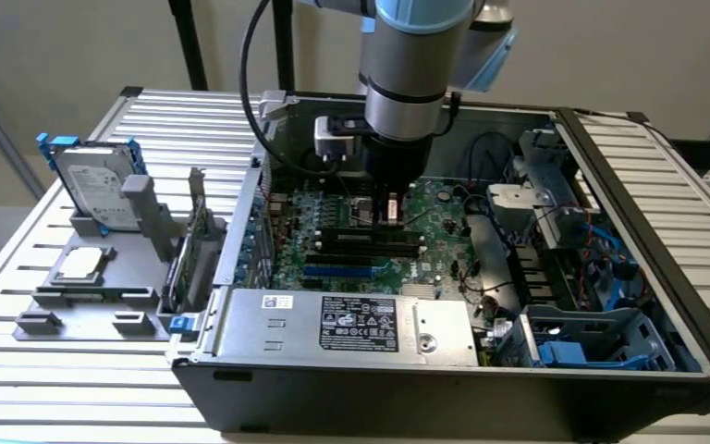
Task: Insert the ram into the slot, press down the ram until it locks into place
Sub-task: 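Insert the ram into the slot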
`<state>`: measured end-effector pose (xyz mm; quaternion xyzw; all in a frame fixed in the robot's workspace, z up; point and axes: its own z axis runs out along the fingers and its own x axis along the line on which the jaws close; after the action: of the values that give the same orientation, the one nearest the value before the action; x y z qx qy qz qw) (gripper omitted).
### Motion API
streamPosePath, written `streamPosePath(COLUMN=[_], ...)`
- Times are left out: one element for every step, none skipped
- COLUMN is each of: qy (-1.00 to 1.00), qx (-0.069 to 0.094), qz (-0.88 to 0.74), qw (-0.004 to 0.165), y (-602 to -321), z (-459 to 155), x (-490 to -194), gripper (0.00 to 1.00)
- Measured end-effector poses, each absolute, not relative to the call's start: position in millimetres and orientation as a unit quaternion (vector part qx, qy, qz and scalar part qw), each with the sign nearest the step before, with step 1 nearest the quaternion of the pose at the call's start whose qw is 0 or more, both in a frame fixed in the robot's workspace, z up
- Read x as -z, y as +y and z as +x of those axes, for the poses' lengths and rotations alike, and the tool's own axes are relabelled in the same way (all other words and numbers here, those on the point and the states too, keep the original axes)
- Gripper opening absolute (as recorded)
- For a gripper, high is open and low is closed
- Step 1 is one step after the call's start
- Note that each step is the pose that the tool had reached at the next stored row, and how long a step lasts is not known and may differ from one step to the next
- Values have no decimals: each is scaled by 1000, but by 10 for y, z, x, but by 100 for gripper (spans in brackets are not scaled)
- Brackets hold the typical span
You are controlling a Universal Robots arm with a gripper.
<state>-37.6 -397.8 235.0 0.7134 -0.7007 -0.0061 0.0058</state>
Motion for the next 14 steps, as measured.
streamPosePath(qy=[-701, -702, -703, -703, -704, -705, -705, -705, -706, -706, -706, -706, -706, -706], qx=[6, 5, 5, 4, 4, 4, 4, 3, 3, 2, 2, 2, 1, 1], qz=[713, 712, 712, 711, 710, 709, 709, 709, 709, 709, 708, 708, 708, 709], qw=[5, 5, 4, 4, 4, 4, 5, 5, 5, 5, 5, 6, 6, 6], y=[-3978, -3978, -3979, -3979, -3979, -3978, -3978, -3978, -3978, -3978, -3978, -3978, -3978, -3978], z=[-381, -386, -390, -391, -391, -391, -391, -391, -392, -392, -392, -392, -392, -392], x=[-2348, -2346, -2344, -2343, -2340, -2338, -2336, -2332, -2329, -2325, -2320, -2317, -2313, -2309], gripper=[13, 13, 13, 13, 13, 13, 13, 13, 13, 13, 13, 13, 13, 13])
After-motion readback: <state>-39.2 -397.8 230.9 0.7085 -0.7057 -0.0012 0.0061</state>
